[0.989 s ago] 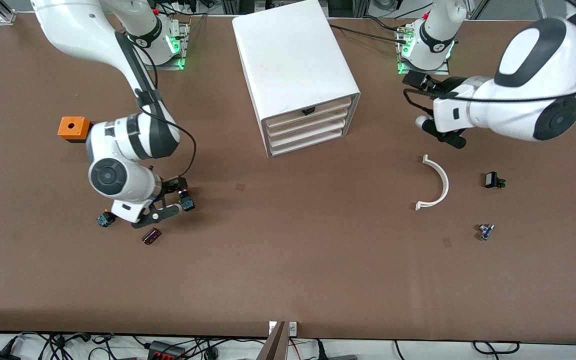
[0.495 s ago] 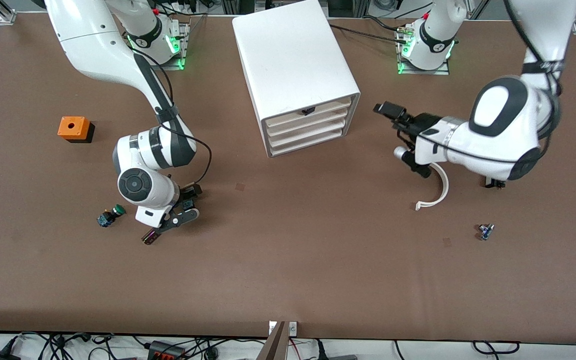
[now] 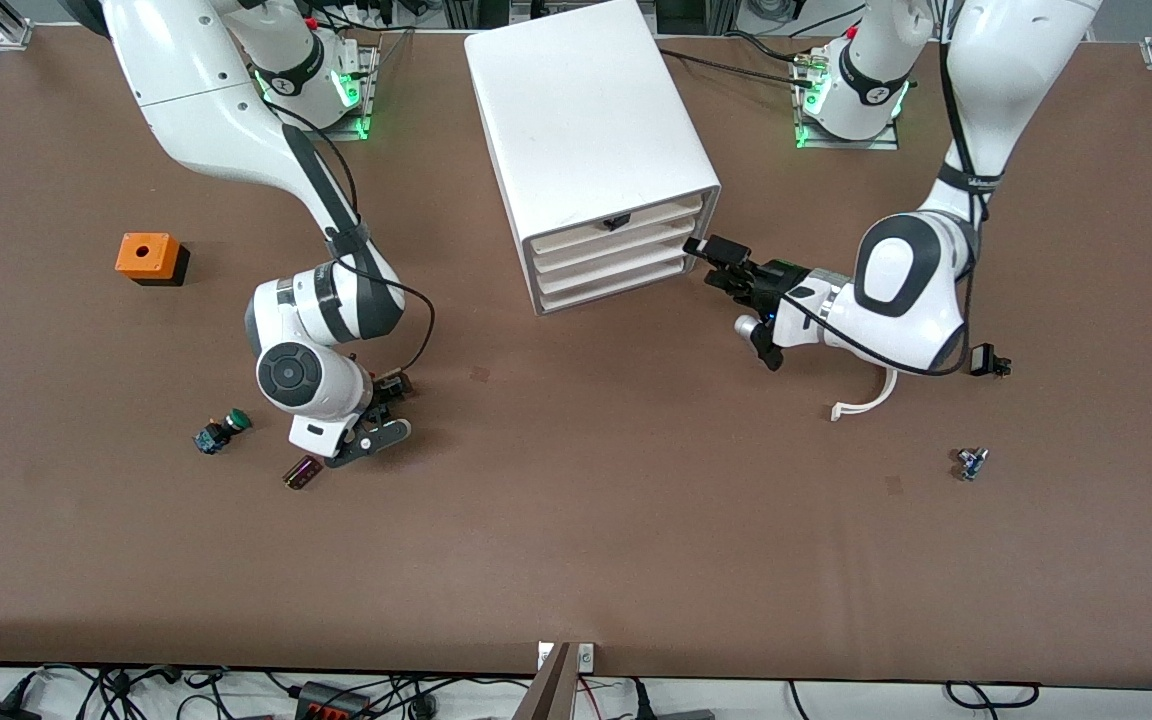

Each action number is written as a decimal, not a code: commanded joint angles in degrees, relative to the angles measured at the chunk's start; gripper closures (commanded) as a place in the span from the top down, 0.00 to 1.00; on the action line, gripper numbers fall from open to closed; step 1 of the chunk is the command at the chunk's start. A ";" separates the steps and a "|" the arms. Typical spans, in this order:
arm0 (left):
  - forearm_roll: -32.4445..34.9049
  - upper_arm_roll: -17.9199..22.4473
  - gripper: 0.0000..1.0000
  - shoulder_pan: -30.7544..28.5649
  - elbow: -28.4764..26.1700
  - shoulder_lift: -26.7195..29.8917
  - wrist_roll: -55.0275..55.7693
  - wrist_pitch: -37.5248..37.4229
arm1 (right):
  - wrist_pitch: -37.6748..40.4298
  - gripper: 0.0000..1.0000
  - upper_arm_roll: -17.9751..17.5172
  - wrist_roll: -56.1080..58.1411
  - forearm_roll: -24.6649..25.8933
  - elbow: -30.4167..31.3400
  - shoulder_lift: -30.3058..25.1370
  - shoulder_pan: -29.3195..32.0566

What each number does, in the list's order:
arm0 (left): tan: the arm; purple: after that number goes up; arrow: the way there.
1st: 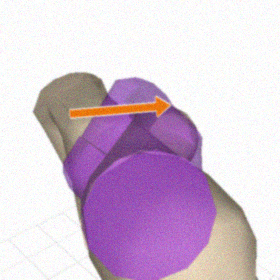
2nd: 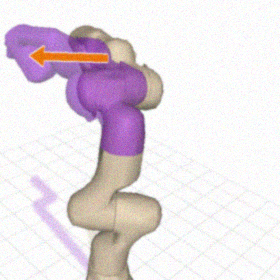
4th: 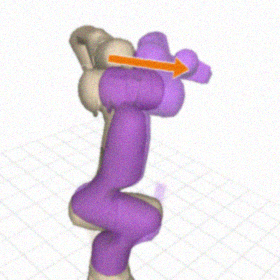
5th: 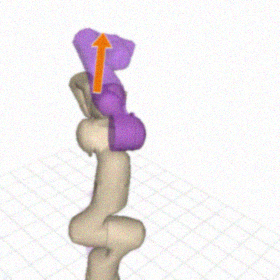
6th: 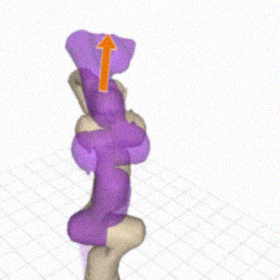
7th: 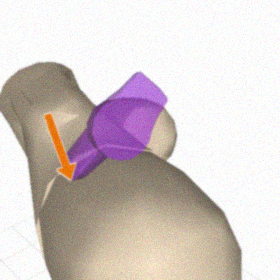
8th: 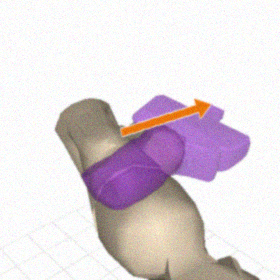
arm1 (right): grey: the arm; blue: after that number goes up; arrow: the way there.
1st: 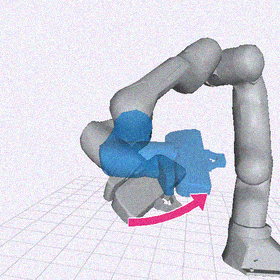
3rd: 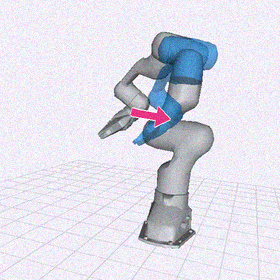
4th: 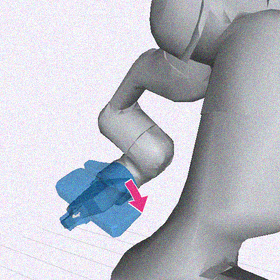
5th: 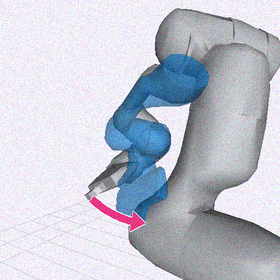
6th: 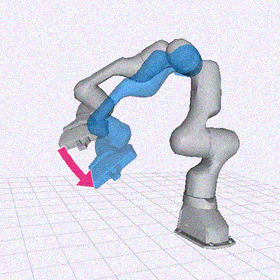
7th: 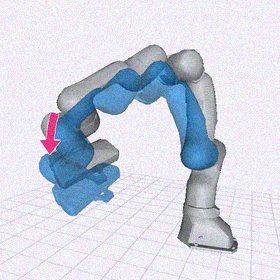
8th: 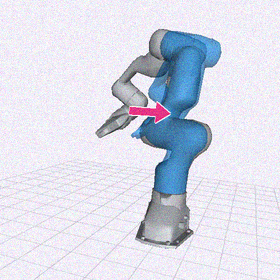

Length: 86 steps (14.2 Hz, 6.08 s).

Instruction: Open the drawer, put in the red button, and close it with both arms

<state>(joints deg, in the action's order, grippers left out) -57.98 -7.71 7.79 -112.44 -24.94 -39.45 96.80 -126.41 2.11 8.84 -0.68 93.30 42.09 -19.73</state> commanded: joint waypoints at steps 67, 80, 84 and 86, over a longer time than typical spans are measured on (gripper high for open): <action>56.16 -1.52 1.00 -6.38 34.13 -10.12 45.93 -7.25 | 14.17 1.00 1.23 -38.90 -2.22 -32.21 -2.00 -24.15; 55.26 -10.84 1.00 4.52 9.78 -5.20 81.98 36.00 | 32.70 1.00 2.64 -14.65 -1.78 -30.63 -11.76 6.01; 55.08 -15.92 1.00 3.82 10.05 -4.68 84.79 32.07 | 37.28 1.00 3.07 -13.68 -1.25 -30.72 -14.40 10.76; 54.99 -17.95 1.00 3.82 10.49 -4.67 86.29 24.70 | 39.22 1.00 2.99 -13.50 -1.16 -30.63 -16.42 14.27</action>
<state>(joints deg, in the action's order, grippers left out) -2.32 -23.23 12.56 -100.68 -31.57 45.18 127.15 -89.10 6.08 -5.77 -2.26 61.31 28.33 -8.86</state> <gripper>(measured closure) 0.000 0.000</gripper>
